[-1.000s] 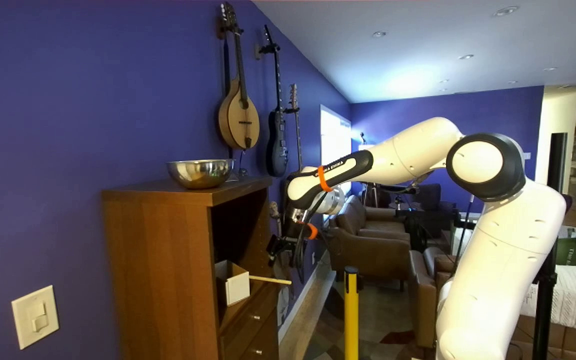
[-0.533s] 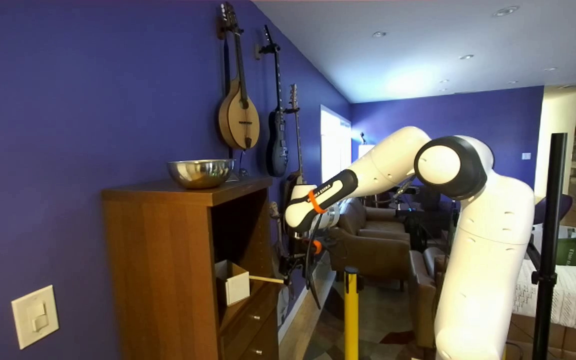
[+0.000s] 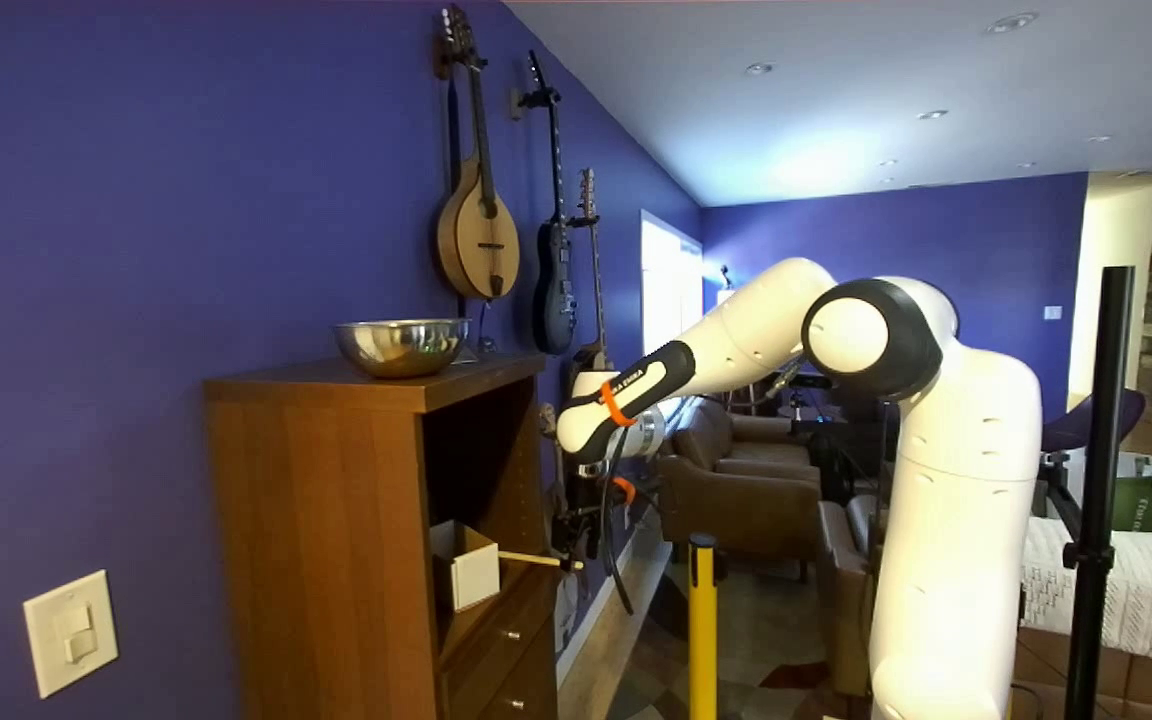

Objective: Take the spoon from the shelf and place it into the metal bowl

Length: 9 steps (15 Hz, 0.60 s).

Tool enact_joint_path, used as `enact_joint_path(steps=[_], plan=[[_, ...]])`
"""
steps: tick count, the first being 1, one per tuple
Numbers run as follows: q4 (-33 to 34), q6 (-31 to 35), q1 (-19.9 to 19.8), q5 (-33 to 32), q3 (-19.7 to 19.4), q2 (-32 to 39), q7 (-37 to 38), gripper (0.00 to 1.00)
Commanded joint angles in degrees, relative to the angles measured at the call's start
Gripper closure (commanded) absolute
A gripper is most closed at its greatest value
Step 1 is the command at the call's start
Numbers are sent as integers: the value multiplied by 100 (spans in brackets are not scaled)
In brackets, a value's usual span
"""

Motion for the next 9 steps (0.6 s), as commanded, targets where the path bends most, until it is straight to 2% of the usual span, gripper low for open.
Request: enact_joint_path(steps=[1, 7, 8, 9], plan=[[291, -140, 31, 446, -8, 311, -428, 53], [425, -86, 7, 596, 76, 395, -520, 94], [422, -93, 6, 578, 79, 346, -509, 99], [422, -97, 8, 574, 81, 318, -511, 100]])
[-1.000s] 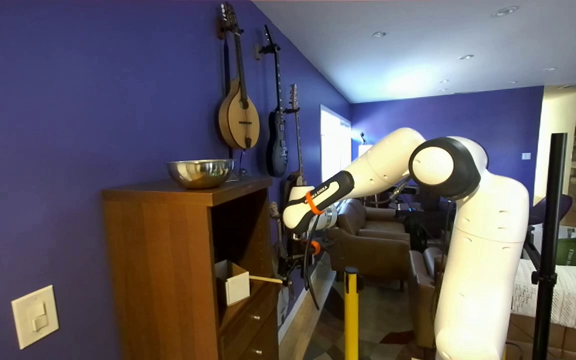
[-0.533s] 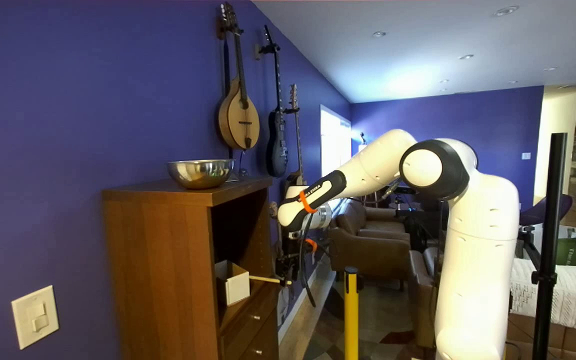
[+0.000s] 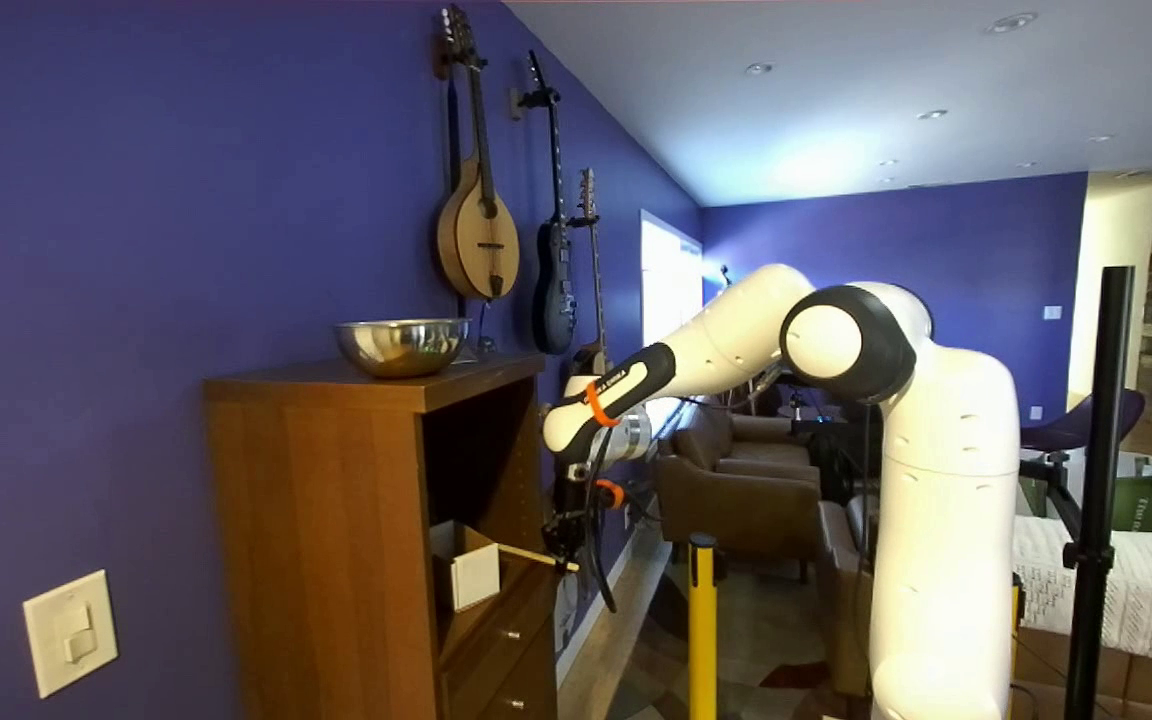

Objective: Take the spoon from the shelf and place it into the metal bowl

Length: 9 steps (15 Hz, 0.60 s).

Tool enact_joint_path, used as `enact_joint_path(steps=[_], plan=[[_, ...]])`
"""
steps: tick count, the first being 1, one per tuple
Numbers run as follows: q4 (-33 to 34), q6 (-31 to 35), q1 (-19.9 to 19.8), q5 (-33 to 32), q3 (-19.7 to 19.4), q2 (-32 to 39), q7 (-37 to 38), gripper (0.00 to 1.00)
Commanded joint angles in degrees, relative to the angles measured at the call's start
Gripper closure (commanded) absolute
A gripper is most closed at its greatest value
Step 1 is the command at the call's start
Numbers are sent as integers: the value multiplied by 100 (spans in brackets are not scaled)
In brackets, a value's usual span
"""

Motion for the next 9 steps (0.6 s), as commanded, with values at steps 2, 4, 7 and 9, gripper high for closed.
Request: enact_joint_path(steps=[2, 4, 7, 9], plan=[[46, -200, -3, 1, 46, -203, -108, 96], [-101, -419, -14, -83, 43, -536, -137, 96], [-461, -530, -90, -236, -45, -1211, -12, 96], [-682, -673, -97, -106, -138, -1657, -180, 96]])
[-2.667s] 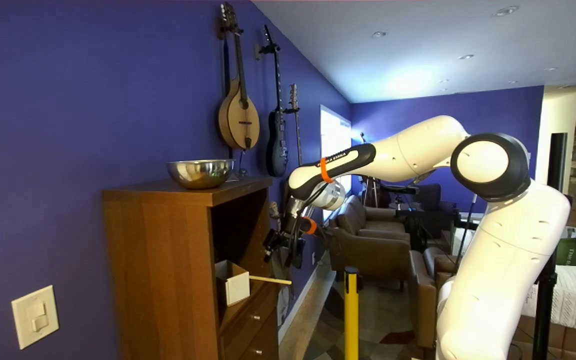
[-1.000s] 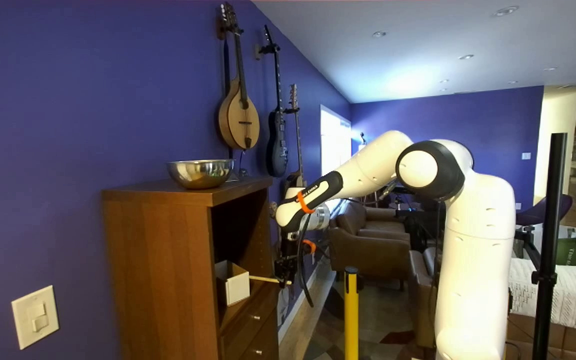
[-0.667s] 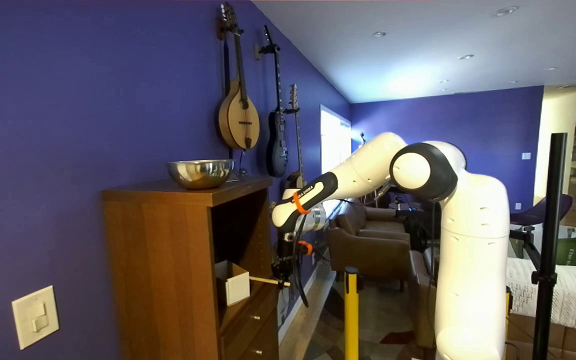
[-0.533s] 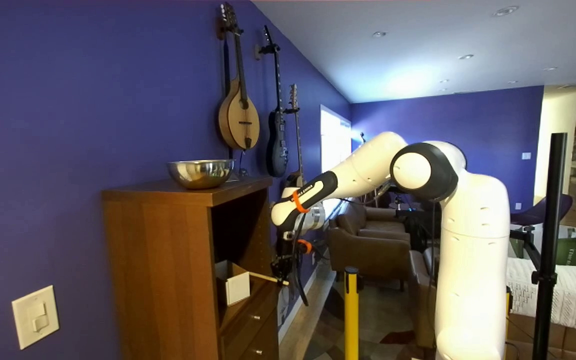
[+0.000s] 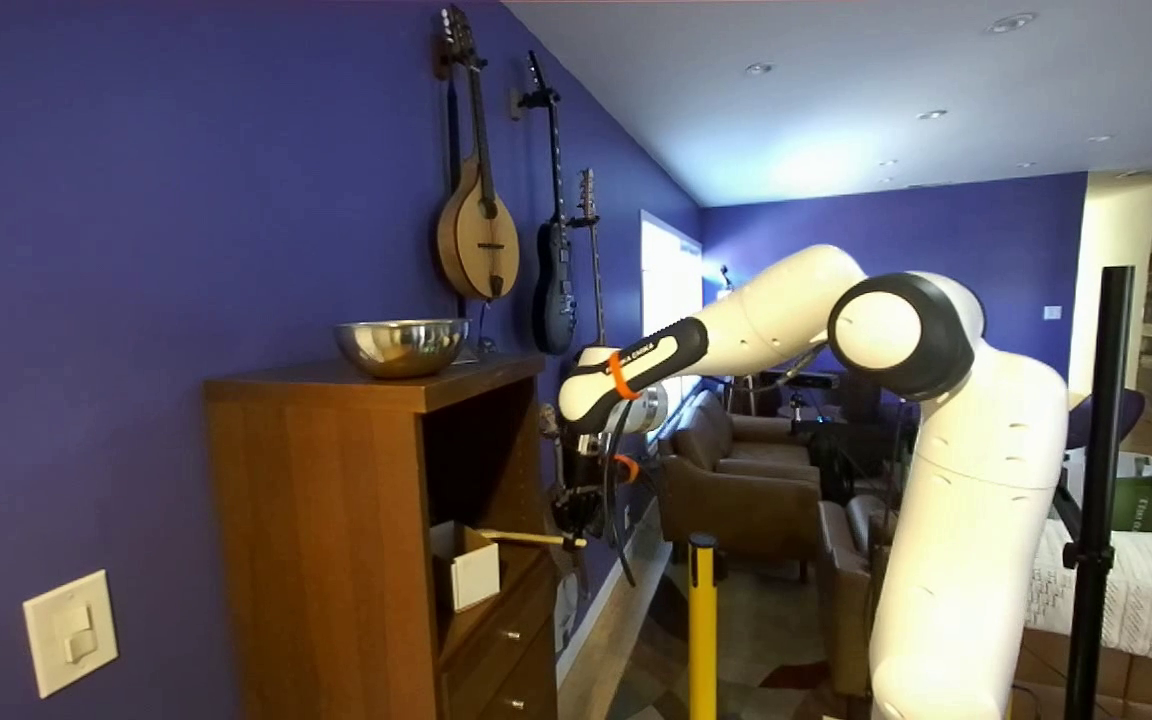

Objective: Take the spoon from the shelf and place it into the metal bowl

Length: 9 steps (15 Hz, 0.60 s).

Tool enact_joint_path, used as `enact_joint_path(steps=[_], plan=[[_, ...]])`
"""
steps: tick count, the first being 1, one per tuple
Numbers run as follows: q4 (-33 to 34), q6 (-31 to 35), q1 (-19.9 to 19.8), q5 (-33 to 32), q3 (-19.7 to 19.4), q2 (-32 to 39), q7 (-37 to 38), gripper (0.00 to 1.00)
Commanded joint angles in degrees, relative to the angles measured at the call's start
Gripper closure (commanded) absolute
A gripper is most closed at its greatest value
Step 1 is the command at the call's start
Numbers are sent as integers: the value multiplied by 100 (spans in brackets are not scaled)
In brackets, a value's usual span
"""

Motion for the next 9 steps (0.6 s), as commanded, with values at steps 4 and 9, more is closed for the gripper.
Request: enact_joint_path(steps=[4, 9], plan=[[-850, -419, -11, 140, -346, -1608, -266, 96], [-1081, -848, 164, 425, -693, -2316, -825, 96]])
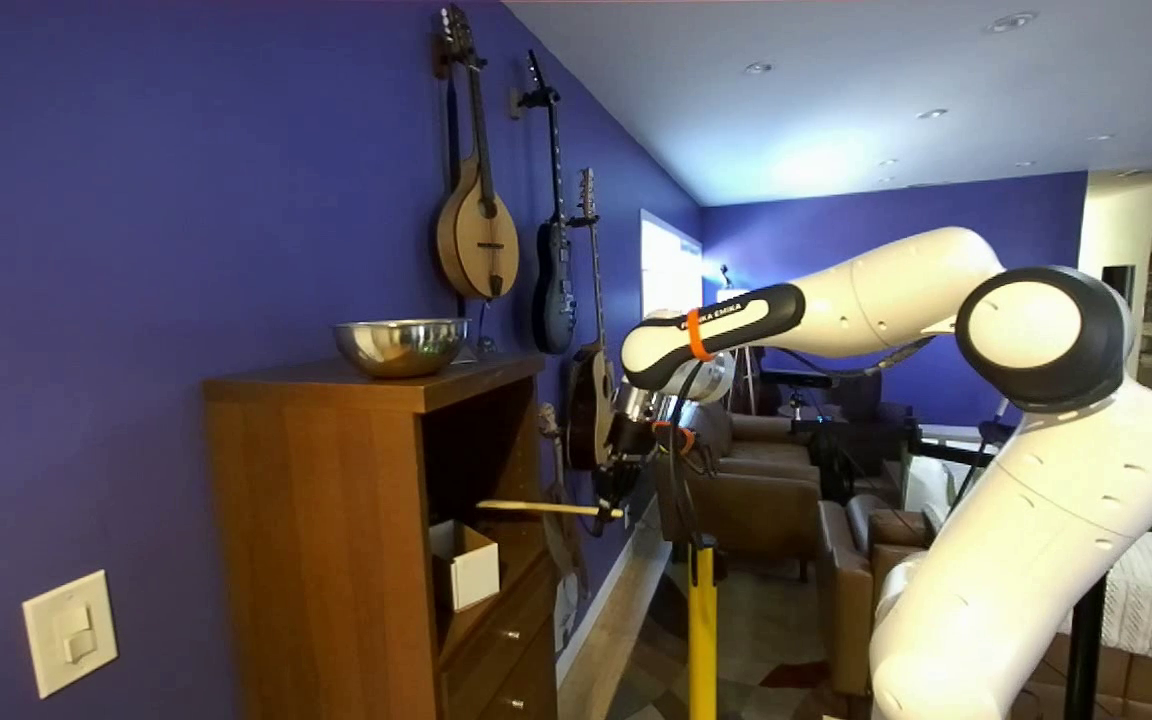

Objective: Take the spoon from the shelf and place it into the metal bowl

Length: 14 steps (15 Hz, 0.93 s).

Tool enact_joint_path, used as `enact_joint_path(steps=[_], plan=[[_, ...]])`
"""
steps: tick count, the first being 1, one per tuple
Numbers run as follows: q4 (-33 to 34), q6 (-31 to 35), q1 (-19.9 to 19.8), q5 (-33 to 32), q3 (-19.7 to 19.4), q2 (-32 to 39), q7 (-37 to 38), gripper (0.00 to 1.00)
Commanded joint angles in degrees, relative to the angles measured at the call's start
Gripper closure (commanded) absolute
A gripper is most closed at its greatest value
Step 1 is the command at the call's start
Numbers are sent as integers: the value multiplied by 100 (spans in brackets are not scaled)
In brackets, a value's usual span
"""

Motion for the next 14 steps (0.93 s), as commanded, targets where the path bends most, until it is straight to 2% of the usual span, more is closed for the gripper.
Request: enact_joint_path(steps=[1, 5, 8, 14], plan=[[-243, -313, 197, 336, -278, -590, -468, 96], [-220, -791, 332, 403, -433, -793, -816, 96], [-270, -1422, 429, 319, -695, -1159, -1697, 96], [-188, -2489, 327, 309, -1267, -1799, -3519, 96]])
